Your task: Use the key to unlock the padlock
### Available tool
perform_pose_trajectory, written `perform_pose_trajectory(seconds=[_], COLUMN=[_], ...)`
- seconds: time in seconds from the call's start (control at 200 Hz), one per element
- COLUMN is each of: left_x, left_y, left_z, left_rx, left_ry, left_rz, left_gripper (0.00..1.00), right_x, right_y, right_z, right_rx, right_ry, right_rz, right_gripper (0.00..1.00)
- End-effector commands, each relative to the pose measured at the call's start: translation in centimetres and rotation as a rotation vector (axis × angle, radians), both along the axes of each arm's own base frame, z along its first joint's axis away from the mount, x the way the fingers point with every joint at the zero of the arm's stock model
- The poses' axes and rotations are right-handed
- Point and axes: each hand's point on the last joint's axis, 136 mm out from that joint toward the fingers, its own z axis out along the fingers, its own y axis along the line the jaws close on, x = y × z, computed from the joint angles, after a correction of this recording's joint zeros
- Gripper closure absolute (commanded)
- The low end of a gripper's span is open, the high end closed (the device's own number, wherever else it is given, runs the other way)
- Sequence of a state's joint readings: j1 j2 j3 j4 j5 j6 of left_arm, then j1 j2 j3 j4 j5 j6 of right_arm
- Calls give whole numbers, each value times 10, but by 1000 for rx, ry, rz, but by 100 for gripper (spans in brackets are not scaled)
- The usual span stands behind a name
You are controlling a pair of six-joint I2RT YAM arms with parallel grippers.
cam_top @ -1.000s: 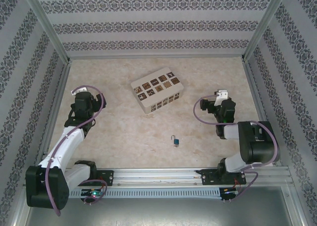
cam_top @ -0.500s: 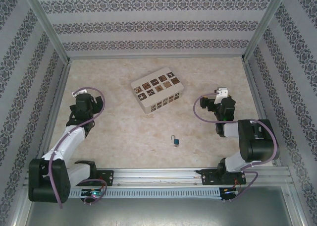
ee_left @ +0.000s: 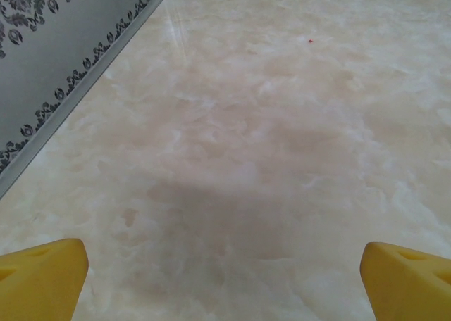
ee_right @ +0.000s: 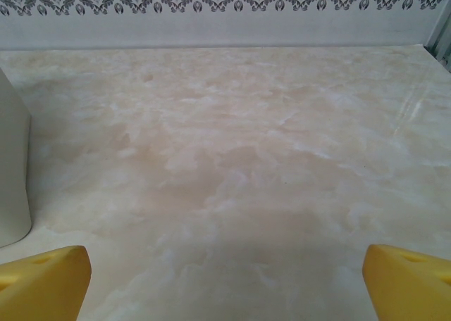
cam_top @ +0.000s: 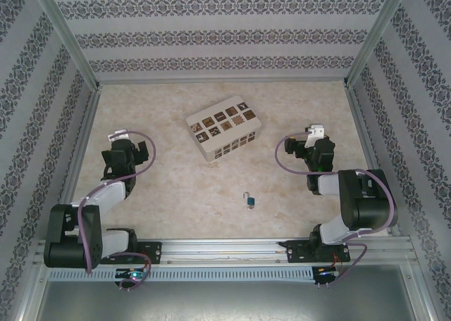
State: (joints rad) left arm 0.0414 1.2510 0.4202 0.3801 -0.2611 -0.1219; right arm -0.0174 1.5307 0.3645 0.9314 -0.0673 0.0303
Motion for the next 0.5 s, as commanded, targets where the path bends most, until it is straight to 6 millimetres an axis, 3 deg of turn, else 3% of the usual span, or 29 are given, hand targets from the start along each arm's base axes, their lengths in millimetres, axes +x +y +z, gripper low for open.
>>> perform_pose_trajectory(seconds=[0.0, 0.3, 0.495], left_x=[13, 32, 34], left_y=[1, -4, -17], left_z=[13, 9, 8], left_rx=[25, 66, 53], left_ry=[-94, -121, -118], left_rz=[-27, -96, -177], left_gripper=[1, 1, 1], right_x=[5, 5, 5], right_y=[-2, -2, -2], right_z=[8, 8, 8], right_rx=[5, 5, 5], right_ry=[-25, -24, -24], right_rz=[-16, -17, -17], right_gripper=[2, 2, 1])
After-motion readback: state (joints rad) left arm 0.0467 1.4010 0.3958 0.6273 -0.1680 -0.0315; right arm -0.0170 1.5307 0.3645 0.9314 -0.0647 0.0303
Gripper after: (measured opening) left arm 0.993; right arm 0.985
